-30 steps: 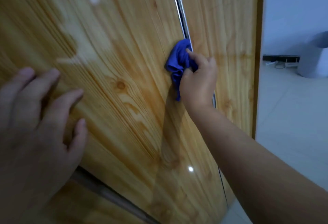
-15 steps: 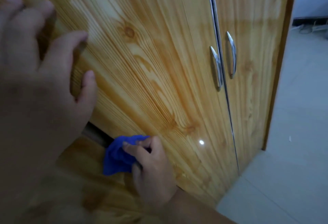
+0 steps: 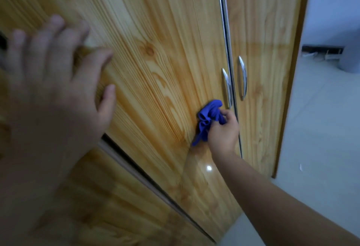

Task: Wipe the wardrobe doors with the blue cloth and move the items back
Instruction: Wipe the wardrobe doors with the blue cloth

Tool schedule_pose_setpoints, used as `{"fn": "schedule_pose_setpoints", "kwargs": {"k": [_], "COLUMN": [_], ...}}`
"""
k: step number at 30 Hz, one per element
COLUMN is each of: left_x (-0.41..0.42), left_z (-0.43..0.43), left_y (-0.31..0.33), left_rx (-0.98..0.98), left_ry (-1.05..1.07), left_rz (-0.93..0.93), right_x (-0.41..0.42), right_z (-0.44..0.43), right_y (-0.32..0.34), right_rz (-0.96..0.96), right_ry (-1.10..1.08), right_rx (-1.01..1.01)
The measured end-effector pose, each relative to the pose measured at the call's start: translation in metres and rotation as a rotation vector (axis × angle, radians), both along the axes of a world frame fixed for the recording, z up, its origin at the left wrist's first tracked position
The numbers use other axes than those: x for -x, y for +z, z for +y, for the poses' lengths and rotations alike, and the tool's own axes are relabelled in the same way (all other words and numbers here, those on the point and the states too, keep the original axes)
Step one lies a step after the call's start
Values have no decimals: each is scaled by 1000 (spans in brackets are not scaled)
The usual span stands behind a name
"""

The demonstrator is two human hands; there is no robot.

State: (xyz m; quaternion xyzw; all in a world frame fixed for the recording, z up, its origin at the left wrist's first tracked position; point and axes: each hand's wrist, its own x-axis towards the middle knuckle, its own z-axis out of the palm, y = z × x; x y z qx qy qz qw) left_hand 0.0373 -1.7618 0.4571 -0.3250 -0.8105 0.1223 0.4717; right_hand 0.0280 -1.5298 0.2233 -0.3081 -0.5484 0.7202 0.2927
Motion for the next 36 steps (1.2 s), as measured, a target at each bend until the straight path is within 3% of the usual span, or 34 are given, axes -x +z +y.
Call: {"fn": "schedule_pose_setpoints", "kwargs": {"k": [3,8,12,17,24,29,34,36], "left_x": [-11,-26,-37,-21,7,28,50,58], "left_z": [5,21,45,132,272,329,352,357], "left_y": [-16,-4,-2,-22,-13,33,115,152], "left_rx": [25,18,-85,-120,-87,-121,-183,-176], "left_ry": [25,198,134,19,123,132,117,127], "left_rz": [20,-66,-91,19,6,-50,45,124], "right_x": [-21,-54,-65,-45,10,52,81,91], "right_z": [14,59,105,183,304,349,362,362], "right_y": [20,71,111,149,186,242,332,376], "right_rz": [-41,75,98,148,168,258,564,663], "right_ry": [121,319,451,551,739,800,713,606], "right_rx": [-114,-162,-221,-141,-102,-300,-568,-793]}}
